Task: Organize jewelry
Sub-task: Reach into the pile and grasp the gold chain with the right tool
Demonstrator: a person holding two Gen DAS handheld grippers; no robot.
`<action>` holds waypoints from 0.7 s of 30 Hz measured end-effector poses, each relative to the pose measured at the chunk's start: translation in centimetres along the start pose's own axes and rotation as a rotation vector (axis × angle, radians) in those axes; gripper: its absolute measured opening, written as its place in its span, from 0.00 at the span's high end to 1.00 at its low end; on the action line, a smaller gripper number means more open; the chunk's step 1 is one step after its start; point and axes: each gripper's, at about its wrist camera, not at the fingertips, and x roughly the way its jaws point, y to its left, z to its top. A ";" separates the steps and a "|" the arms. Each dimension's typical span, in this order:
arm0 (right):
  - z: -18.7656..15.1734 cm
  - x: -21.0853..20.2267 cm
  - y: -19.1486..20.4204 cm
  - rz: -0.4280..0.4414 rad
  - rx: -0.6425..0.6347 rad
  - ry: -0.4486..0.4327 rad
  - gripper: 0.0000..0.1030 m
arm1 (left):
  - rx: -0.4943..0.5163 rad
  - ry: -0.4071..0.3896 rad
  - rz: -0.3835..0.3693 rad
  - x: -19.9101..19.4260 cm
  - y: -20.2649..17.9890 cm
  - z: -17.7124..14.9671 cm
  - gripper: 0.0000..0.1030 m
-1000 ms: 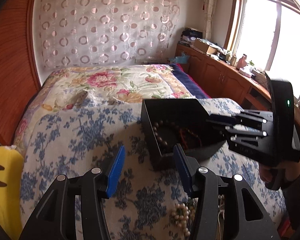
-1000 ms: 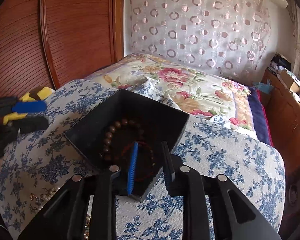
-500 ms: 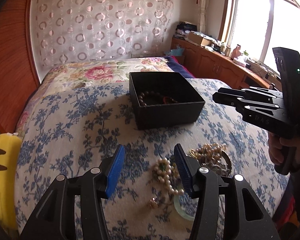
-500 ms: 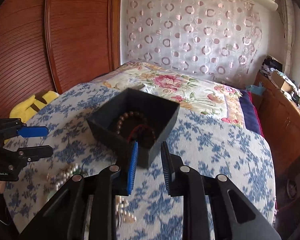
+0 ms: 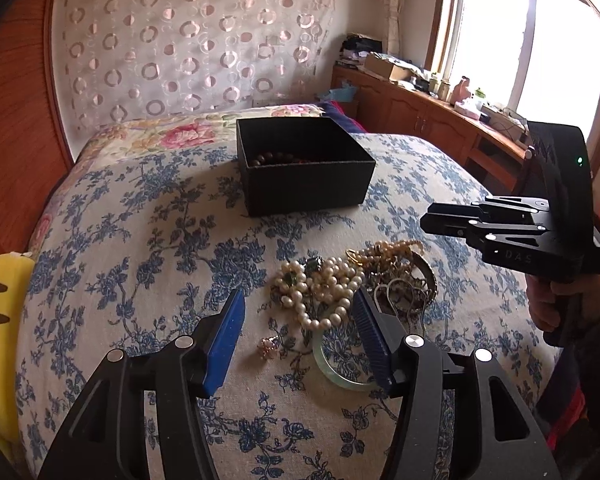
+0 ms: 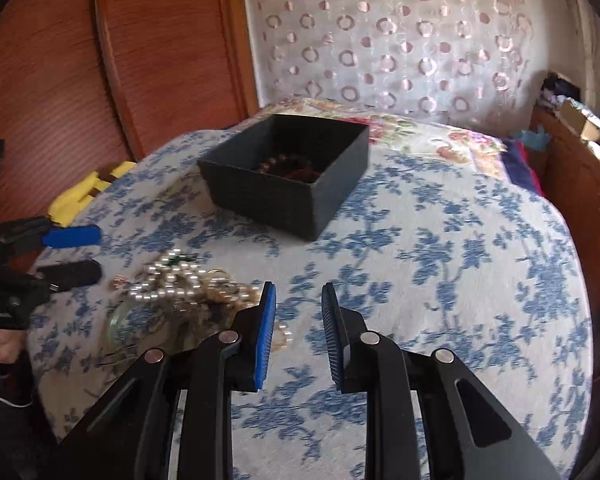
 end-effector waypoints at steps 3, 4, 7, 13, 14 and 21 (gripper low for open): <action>0.2 0.2 0.5 0.037 -0.009 -0.001 0.65 | 0.002 0.008 -0.004 0.3 -0.2 -0.3 0.48; 0.2 0.3 0.6 0.050 -0.010 0.002 0.61 | 0.002 0.011 -0.005 0.4 -0.2 -0.4 0.47; 0.4 1.1 1.6 0.075 -0.031 0.020 0.61 | 0.004 0.017 -0.004 0.6 -0.5 -0.5 0.47; 0.3 2.2 2.3 0.093 -0.048 0.068 0.61 | 0.016 0.025 -0.006 0.6 -0.8 -0.6 0.47; 0.3 2.4 2.2 0.096 -0.041 0.079 0.61 | 0.016 0.027 -0.006 0.7 -0.8 -0.6 0.47; 0.2 2.7 1.4 0.123 -0.022 0.100 0.61 | 0.022 0.043 -0.011 1.1 -1.1 -0.7 0.47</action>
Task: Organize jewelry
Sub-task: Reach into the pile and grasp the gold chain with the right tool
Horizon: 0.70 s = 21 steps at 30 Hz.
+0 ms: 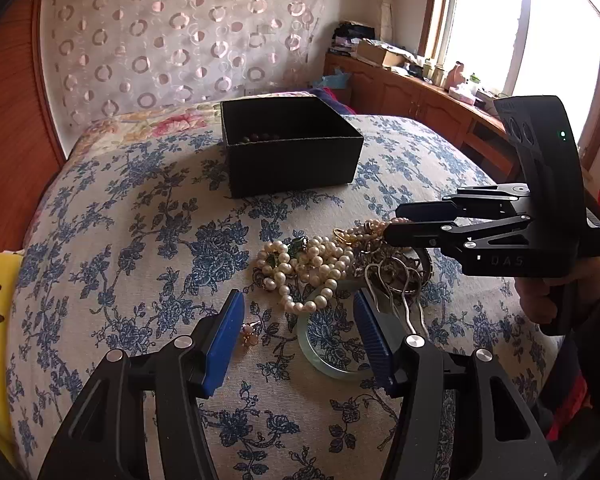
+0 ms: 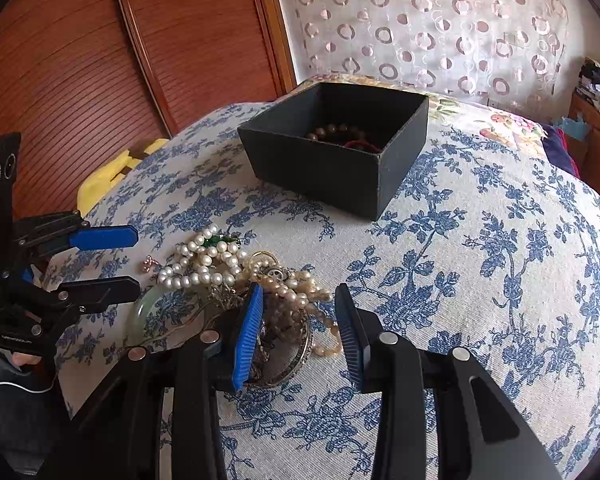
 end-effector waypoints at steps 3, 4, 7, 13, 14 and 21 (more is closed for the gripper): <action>0.0 -0.1 -0.1 0.004 0.004 0.008 0.77 | 0.000 0.002 0.000 0.1 0.0 0.1 0.47; 0.0 -0.1 -0.2 -0.002 0.004 0.012 0.79 | 0.000 0.003 0.000 0.1 0.0 0.1 0.47; 0.0 -0.2 -0.3 0.008 0.003 0.018 0.87 | -0.001 0.010 0.002 0.5 0.0 0.2 0.47; 0.3 -1.2 -0.4 -0.010 0.001 -0.016 0.91 | -0.008 0.029 -0.001 1.2 0.3 0.1 0.47; 0.4 -1.3 -0.5 -0.006 0.005 -0.019 0.95 | -0.008 0.033 0.000 1.4 0.3 0.0 0.47; 0.7 -2.2 -0.9 -0.032 0.006 -0.053 0.95 | -0.008 0.041 0.000 1.7 0.4 0.0 0.47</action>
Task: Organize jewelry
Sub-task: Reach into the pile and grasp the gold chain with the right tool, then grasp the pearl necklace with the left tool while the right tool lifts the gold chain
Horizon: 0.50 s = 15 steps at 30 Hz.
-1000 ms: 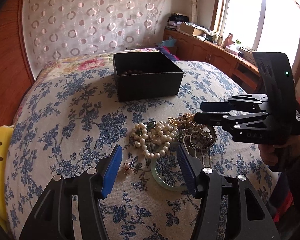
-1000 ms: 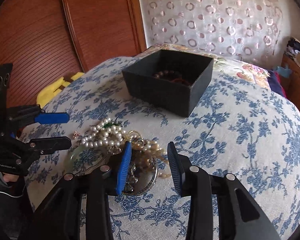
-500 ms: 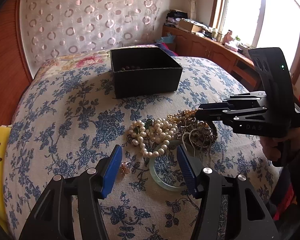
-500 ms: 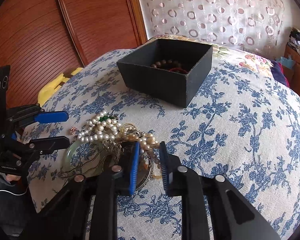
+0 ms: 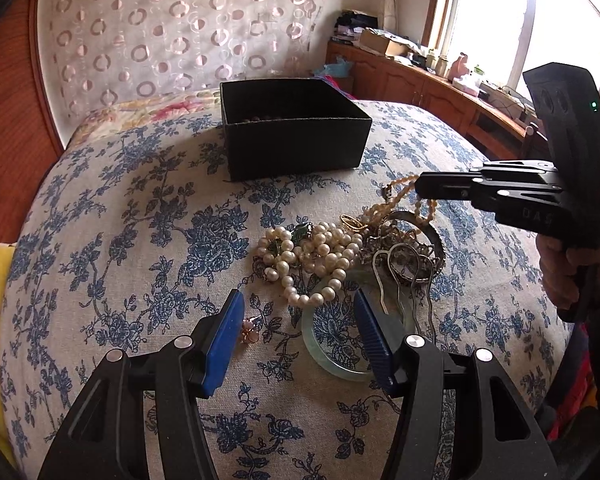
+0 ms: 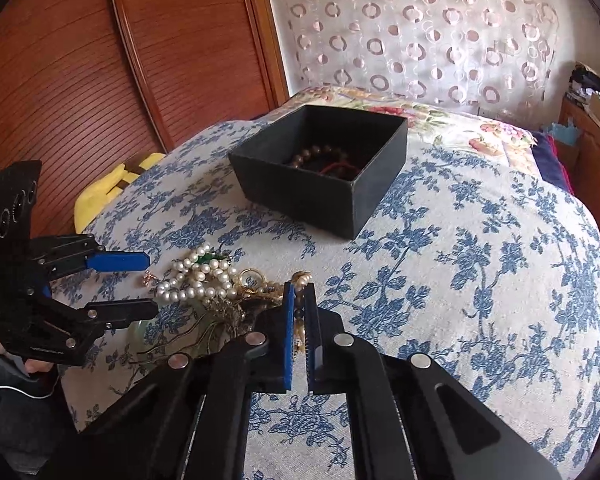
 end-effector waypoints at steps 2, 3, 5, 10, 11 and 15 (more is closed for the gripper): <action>0.1 -0.4 -0.2 -0.009 0.006 -0.018 0.95 | 0.000 0.002 -0.001 0.1 0.0 0.0 0.47; 0.2 -0.7 -0.3 -0.013 0.009 -0.029 0.95 | -0.001 0.002 -0.002 0.1 0.0 -0.1 0.47; 0.4 -1.3 -0.5 -0.022 0.016 -0.055 0.95 | -0.002 0.000 -0.001 0.2 0.1 -0.1 0.47; 1.1 -3.2 -1.0 -0.052 0.020 -0.123 0.95 | -0.008 -0.003 -0.009 0.1 0.1 -0.1 0.47; 1.2 -3.6 -1.1 -0.057 0.020 -0.136 0.95 | -0.008 -0.004 -0.009 0.1 0.2 -0.1 0.47; 1.8 -4.9 -1.5 -0.082 0.018 -0.167 0.95 | -0.014 -0.005 -0.026 0.1 0.3 0.0 0.48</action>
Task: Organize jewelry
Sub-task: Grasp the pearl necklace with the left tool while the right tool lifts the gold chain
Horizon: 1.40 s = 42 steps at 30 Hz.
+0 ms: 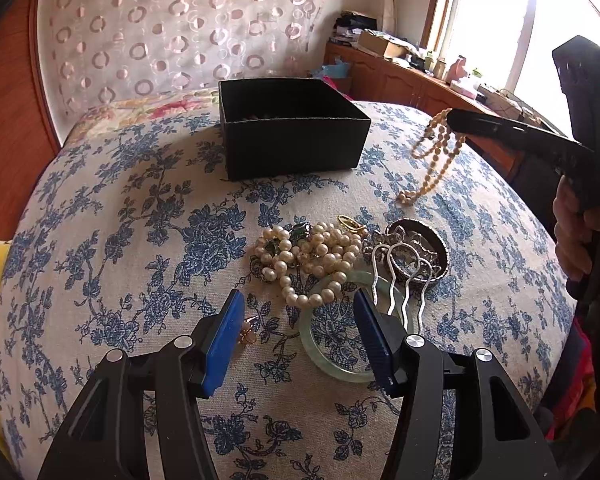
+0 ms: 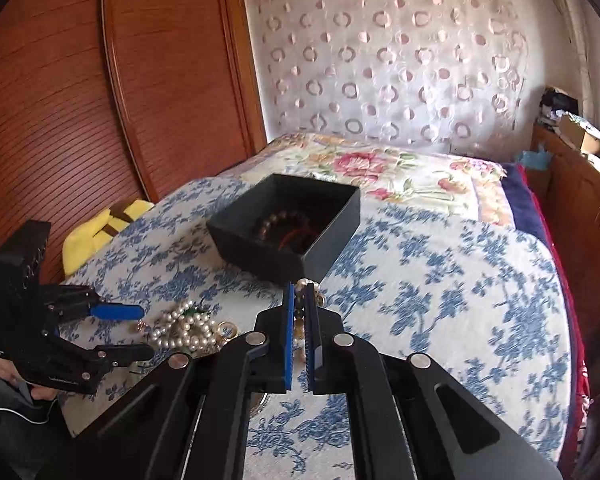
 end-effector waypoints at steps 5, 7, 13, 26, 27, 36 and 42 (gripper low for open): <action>-0.2 -0.2 -0.6 -0.031 0.002 0.011 0.95 | -0.001 0.000 -0.014 0.3 0.3 0.5 0.66; -0.6 0.0 -0.8 -0.042 0.005 0.021 0.95 | -0.002 0.002 -0.019 0.5 0.4 0.9 0.72; -1.4 0.9 -0.7 -0.045 0.009 0.047 0.95 | -0.013 0.024 -0.006 1.6 0.9 1.8 0.86; -2.2 1.6 -0.9 -0.052 0.017 0.071 0.95 | 0.041 0.041 0.049 2.9 1.0 2.7 0.88; -2.2 1.6 -1.0 -0.052 0.017 0.074 0.95 | 0.043 0.033 0.050 2.8 1.1 2.7 0.93; -1.7 1.0 -0.6 -0.052 0.007 0.058 0.95 | 0.036 -0.071 0.043 -1.1 0.9 4.9 0.94; -0.3 -0.2 0.2 -0.051 -0.015 0.028 0.95 | 0.037 -0.153 0.020 -4.5 0.2 7.2 0.94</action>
